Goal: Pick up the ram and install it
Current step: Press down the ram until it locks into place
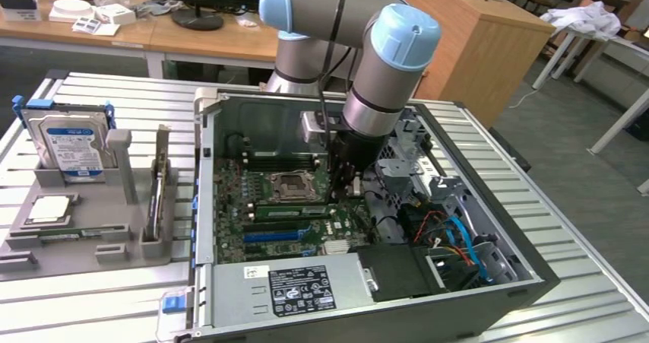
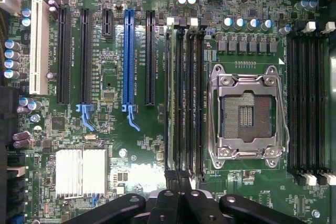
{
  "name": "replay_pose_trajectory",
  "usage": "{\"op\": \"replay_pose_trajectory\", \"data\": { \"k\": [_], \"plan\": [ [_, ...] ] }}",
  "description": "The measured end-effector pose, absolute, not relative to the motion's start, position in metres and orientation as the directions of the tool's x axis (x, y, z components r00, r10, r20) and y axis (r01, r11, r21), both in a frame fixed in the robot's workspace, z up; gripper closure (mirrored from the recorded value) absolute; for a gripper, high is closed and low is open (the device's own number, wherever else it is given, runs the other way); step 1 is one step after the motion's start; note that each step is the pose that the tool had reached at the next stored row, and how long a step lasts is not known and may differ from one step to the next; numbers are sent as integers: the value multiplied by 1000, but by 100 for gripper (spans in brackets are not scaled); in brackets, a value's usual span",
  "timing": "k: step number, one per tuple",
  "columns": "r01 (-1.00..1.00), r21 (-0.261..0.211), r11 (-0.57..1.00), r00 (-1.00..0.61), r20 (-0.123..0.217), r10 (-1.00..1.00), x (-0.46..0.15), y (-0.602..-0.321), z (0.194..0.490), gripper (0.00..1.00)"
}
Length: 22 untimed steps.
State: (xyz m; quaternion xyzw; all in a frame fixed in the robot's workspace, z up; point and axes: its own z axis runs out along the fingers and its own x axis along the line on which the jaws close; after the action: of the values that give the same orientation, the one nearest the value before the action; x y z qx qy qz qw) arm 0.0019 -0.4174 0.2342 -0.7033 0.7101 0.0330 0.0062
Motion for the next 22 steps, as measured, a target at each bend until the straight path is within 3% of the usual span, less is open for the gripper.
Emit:
{"op": "replay_pose_trajectory", "data": {
  "k": [22],
  "plan": [
    [-1000,24,9,-10,-55,-998,-35,-416,234,89]
  ]
}}
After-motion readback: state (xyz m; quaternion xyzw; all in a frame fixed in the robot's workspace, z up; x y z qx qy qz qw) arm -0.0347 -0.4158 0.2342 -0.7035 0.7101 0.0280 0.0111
